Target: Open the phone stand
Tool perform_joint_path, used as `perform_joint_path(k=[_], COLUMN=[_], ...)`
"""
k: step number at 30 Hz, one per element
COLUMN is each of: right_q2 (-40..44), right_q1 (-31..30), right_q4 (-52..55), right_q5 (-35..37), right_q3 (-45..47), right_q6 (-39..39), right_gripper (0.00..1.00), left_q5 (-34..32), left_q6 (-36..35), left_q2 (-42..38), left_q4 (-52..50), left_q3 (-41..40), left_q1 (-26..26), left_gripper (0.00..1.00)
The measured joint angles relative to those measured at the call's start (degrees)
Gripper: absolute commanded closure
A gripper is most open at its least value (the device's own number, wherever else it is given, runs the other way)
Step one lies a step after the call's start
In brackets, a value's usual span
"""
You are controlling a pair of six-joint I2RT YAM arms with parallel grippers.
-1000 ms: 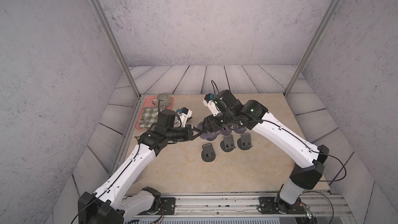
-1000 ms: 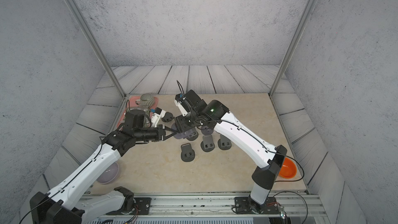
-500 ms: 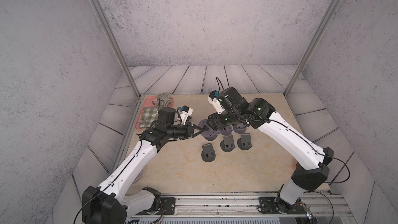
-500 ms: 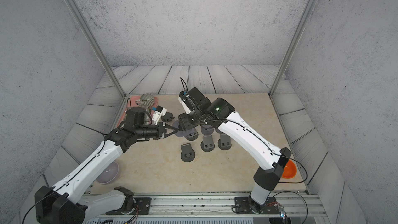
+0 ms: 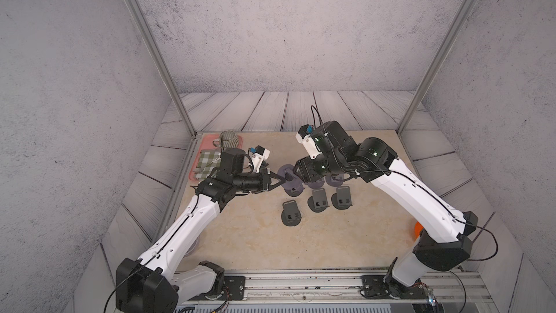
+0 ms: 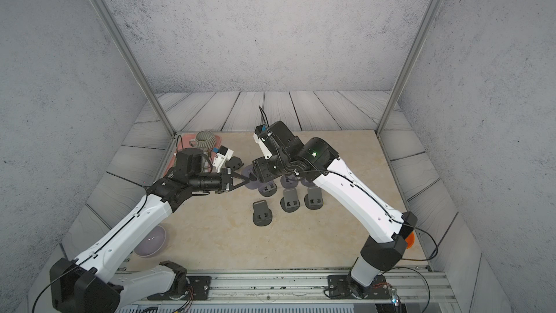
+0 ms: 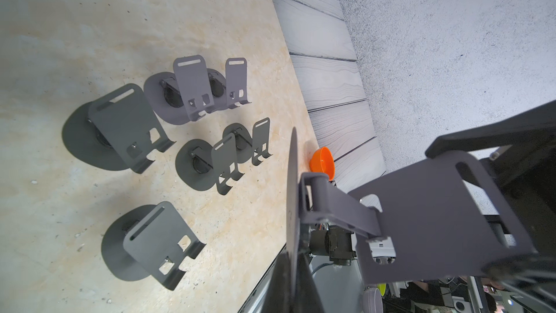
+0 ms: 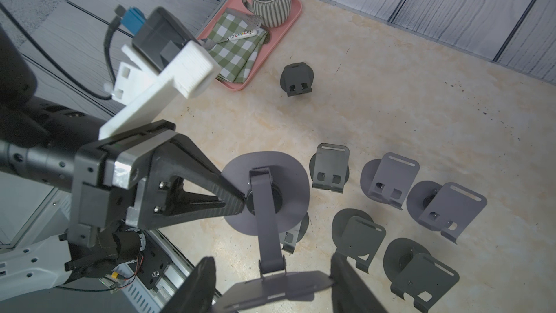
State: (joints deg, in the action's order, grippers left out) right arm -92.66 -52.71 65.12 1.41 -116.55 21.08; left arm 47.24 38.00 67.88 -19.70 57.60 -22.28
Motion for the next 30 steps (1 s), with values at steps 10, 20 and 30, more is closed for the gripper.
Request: perform_joint_path(k=[10, 20, 30], right_q2=[7.6, 3.7, 0.5], right_q1=[0.0, 0.0, 0.0], right_q4=[-1.9, -7.6, -12.8], right_q5=[-3.8, -9.4, -13.0], right_q3=[0.0, 10.7, 12.1], right_q6=[-0.6, -0.3, 0.3], right_gripper=[0.01, 0.01, 0.02], left_q5=[-13.1, -7.6, -3.0], left_q6=[3.2, 6.3, 9.9], left_q2=[1.6, -3.6, -5.8], left_q4=[-11.8, -5.1, 1.2], left_q3=[-4.5, -8.1, -11.2], left_q1=[5.0, 5.0, 5.0], left_gripper=[1.00, 1.00, 1.00])
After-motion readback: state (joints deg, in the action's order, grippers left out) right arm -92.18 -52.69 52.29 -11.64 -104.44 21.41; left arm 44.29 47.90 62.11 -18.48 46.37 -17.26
